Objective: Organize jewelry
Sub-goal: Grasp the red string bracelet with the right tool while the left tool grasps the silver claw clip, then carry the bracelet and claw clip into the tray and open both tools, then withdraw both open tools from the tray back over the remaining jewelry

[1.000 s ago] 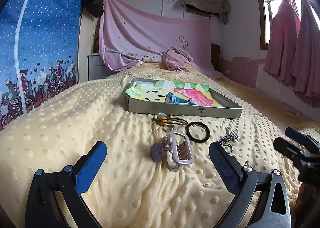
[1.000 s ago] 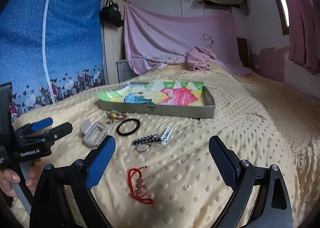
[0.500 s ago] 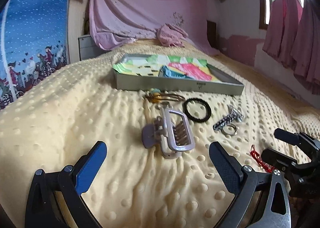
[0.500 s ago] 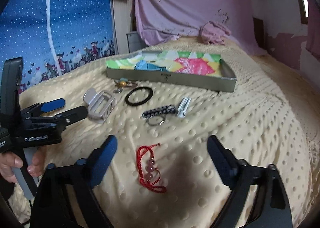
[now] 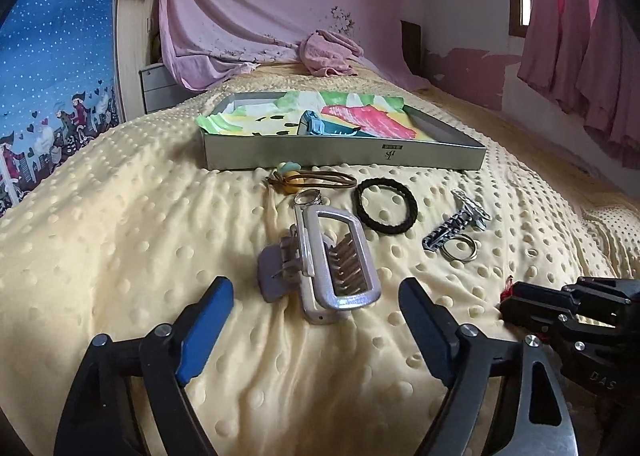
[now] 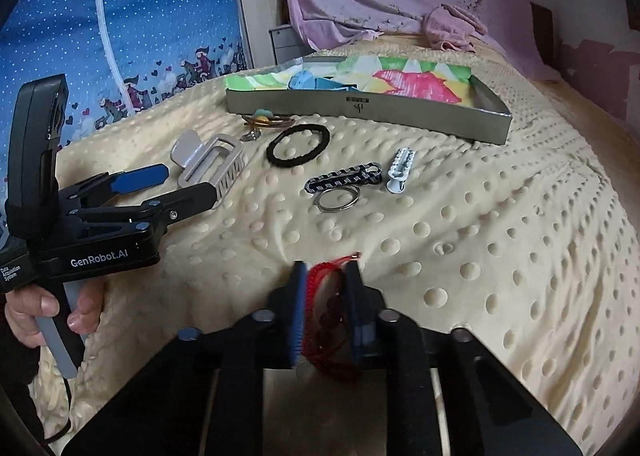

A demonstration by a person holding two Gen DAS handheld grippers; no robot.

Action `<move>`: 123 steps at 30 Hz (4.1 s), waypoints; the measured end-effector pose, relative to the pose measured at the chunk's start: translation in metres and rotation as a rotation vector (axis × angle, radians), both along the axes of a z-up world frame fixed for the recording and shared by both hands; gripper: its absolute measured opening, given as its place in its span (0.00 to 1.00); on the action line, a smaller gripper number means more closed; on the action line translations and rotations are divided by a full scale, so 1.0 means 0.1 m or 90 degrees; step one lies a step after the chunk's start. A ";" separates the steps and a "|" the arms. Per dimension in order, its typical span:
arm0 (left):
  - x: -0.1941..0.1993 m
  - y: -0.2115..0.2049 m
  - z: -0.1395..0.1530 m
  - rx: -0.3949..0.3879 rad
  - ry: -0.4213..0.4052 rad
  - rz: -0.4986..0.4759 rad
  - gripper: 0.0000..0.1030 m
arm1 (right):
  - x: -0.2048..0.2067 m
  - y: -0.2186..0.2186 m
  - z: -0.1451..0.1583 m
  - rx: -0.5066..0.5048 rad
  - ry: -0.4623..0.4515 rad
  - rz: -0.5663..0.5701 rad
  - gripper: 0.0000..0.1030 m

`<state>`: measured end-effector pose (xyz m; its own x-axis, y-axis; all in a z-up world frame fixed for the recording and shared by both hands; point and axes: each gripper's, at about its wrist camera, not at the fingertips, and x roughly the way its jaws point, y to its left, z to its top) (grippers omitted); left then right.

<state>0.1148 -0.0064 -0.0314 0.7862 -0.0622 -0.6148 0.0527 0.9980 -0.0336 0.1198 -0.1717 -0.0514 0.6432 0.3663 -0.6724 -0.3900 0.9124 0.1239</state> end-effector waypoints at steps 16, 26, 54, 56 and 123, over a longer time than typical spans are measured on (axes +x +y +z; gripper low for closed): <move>0.11 -0.03 0.00 0.003 -0.008 -0.004 0.53 | 0.30 0.01 -0.09 0.055 0.017 -0.012 0.08; 0.02 -0.05 0.05 -0.013 -0.033 -0.026 0.52 | 0.27 -0.03 -0.04 0.090 0.001 0.003 0.08; 1.14 0.33 0.75 -0.118 -0.117 0.049 0.52 | 1.37 -0.04 0.84 0.176 -0.152 -0.005 0.08; 1.32 0.37 0.74 -0.111 -0.101 0.059 0.52 | 1.57 0.04 0.86 0.170 -0.147 -0.008 0.08; -0.11 0.07 0.45 -0.036 -0.216 0.032 1.00 | -0.05 -0.43 0.75 0.038 -0.290 -0.091 0.94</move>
